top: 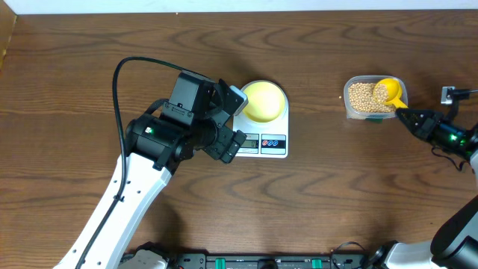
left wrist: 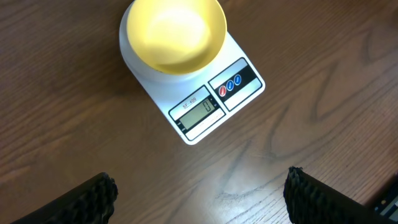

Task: Scoop item into bowl and weigh 50g on scale
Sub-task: 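Carry the filled scoop with the right gripper over the yellow bowl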

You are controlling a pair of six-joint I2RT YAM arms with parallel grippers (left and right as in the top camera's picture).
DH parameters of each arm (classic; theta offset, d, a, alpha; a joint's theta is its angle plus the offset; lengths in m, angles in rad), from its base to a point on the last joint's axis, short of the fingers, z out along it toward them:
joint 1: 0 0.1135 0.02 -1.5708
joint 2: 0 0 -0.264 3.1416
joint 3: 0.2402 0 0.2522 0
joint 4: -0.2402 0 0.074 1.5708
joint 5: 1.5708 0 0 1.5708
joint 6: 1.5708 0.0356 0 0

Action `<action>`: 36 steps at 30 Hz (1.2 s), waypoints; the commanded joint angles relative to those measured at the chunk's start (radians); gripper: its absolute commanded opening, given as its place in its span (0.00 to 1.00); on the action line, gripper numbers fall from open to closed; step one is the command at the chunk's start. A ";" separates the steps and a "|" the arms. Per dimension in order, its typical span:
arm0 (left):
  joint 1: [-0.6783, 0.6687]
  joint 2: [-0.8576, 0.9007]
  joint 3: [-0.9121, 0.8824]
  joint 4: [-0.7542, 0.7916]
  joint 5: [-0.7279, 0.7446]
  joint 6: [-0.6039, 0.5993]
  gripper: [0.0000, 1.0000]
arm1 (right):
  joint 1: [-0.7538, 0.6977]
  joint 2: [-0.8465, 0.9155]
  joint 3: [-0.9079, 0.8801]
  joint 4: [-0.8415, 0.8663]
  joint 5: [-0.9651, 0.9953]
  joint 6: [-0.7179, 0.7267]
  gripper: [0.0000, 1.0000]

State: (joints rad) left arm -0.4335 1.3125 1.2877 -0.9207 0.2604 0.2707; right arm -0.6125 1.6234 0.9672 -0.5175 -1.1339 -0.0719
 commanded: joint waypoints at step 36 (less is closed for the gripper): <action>0.003 -0.009 -0.002 -0.006 0.005 0.017 0.88 | 0.695 0.011 0.016 0.374 0.144 0.370 0.01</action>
State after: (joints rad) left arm -0.4335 1.3125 1.2877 -0.9207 0.2604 0.2707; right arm 0.0387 1.6234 0.9672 -0.1535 -1.0302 0.2863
